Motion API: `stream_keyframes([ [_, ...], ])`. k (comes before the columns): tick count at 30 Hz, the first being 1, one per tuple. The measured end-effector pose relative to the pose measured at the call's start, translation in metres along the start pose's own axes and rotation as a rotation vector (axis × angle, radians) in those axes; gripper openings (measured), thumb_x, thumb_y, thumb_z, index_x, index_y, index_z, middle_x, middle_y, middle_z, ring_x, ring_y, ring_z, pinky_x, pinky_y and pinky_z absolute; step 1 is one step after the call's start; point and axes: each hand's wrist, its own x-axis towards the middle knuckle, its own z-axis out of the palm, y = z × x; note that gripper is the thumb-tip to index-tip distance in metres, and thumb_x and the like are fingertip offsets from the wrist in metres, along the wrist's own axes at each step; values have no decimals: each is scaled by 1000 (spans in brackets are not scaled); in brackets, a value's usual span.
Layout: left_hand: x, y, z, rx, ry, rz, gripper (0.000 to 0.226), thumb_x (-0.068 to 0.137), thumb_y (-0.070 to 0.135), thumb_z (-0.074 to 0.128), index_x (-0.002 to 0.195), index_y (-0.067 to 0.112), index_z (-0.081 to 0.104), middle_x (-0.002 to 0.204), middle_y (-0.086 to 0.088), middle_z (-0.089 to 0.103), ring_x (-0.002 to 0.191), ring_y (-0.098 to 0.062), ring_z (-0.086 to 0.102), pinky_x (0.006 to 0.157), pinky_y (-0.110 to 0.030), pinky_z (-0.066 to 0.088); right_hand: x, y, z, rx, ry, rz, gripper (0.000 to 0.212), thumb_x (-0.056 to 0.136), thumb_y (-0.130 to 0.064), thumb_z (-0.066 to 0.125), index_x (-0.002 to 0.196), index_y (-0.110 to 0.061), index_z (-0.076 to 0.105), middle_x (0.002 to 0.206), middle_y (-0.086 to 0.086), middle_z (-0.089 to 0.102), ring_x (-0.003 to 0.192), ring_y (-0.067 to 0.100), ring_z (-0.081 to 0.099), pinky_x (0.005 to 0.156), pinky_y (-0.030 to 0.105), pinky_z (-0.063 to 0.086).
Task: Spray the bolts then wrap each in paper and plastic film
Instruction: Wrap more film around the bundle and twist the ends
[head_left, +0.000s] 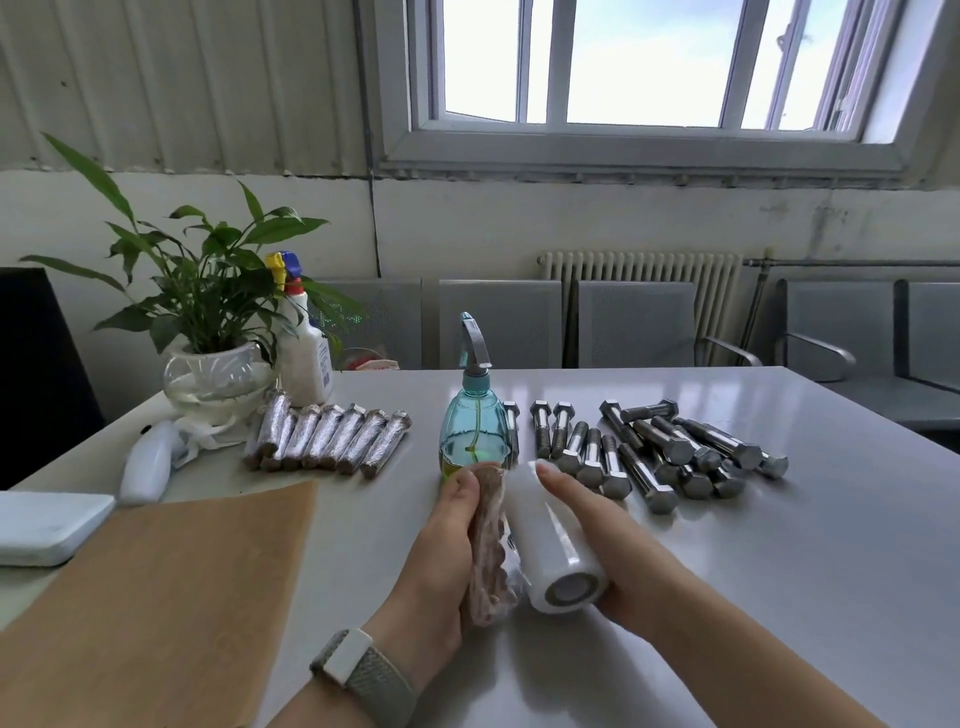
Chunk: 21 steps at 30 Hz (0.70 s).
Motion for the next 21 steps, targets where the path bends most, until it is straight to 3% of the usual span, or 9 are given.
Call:
stream_keyframes([
  [4, 0, 4, 0, -172, 39, 45, 41, 102, 41, 41, 125, 12, 56, 113, -22, 69, 101, -36, 69, 75, -47, 60, -4, 12, 17, -29, 64, -124, 63, 67, -50, 75, 115, -11, 62, 90, 12, 73, 77, 26, 72, 61, 34, 57],
  [7, 1, 3, -2, -155, 60, 140, 31, 100, 39, 44, 117, 17, 56, 98, -11, 74, 85, -24, 74, 61, -34, 60, -5, 16, 24, -112, 89, -238, 60, 72, -56, 79, 111, -12, 66, 101, 17, 72, 92, 33, 71, 76, 44, 60],
  [10, 1, 0, -3, -137, 21, 161, 31, 92, 40, 54, 114, 17, 56, 99, -11, 74, 89, -25, 73, 64, -33, 59, -8, 18, 25, -121, 107, -302, 60, 74, -59, 77, 111, -14, 65, 102, 14, 73, 93, 31, 72, 79, 45, 59],
  [15, 1, -1, -7, -24, -39, 243, 41, 76, 37, 76, 111, 22, 61, 109, -17, 69, 89, -28, 71, 69, -37, 58, -8, 26, 30, -113, 176, -319, 70, 74, -74, 54, 113, -17, 61, 105, 10, 72, 98, 28, 71, 89, 54, 55],
  [18, -2, -3, -6, -5, -9, 229, 49, 80, 52, 68, 117, 21, 64, 110, -15, 71, 95, -31, 71, 72, -38, 58, -7, 31, 34, -204, 251, -335, 69, 79, -81, 42, 107, -22, 62, 101, 5, 72, 97, 24, 69, 91, 53, 53],
  [21, -5, -6, -1, -76, 7, 110, 57, 89, 61, 50, 113, 14, 71, 109, -18, 72, 100, -33, 70, 77, -40, 57, -9, 32, 36, -269, 313, -355, 66, 77, -82, 46, 104, -23, 61, 100, 1, 71, 95, 19, 68, 91, 50, 52],
])
